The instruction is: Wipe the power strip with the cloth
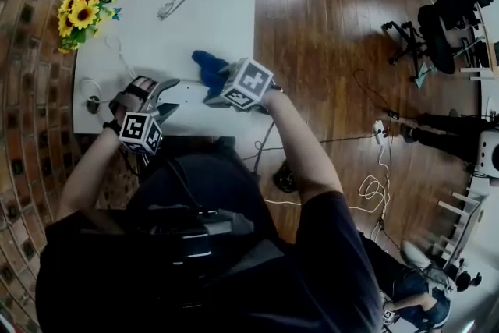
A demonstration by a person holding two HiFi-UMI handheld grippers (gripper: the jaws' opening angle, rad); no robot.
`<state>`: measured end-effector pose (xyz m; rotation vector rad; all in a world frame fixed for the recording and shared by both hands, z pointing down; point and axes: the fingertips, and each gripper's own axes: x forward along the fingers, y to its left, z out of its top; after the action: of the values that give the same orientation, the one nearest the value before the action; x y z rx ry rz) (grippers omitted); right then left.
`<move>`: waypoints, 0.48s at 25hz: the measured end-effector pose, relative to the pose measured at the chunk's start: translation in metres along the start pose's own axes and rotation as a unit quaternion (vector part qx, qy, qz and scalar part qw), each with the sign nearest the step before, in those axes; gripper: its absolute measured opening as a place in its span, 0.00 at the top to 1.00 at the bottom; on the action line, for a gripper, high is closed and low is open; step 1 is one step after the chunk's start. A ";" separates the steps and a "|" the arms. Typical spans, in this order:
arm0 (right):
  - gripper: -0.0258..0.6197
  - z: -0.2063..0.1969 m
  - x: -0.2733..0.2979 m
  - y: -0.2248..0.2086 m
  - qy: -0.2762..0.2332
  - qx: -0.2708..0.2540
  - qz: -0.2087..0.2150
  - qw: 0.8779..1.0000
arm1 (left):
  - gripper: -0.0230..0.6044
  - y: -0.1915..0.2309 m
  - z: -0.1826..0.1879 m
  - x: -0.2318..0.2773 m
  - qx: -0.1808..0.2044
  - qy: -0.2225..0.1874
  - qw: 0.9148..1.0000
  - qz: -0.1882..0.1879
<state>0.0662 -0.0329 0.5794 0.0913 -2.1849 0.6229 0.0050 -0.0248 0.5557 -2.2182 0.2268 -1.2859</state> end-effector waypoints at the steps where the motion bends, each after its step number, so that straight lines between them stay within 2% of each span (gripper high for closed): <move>1: 0.45 -0.003 0.007 0.003 0.014 0.000 0.011 1.000 | 0.49 -0.001 0.000 -0.001 0.003 -0.002 1.000 -0.003; 5: 0.46 -0.006 0.024 0.015 0.037 -0.003 0.049 0.998 | 0.49 -0.009 -0.004 0.000 0.013 -0.010 1.000 -0.017; 7: 0.50 -0.004 0.026 0.019 0.034 -0.010 0.054 0.998 | 0.49 -0.012 -0.007 0.001 0.008 -0.009 1.000 -0.025; 10: 0.52 -0.003 0.028 0.020 0.022 -0.025 0.029 0.999 | 0.49 -0.013 -0.012 0.003 -0.018 -0.009 0.999 -0.042; 12: 0.53 -0.004 0.027 0.019 0.013 -0.032 0.003 0.999 | 0.48 -0.011 -0.016 0.000 -0.056 -0.012 0.997 -0.051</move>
<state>0.0461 -0.0102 0.5942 0.0417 -2.1789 0.5534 -0.0100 -0.0218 0.5686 -2.3659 0.1814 -1.3296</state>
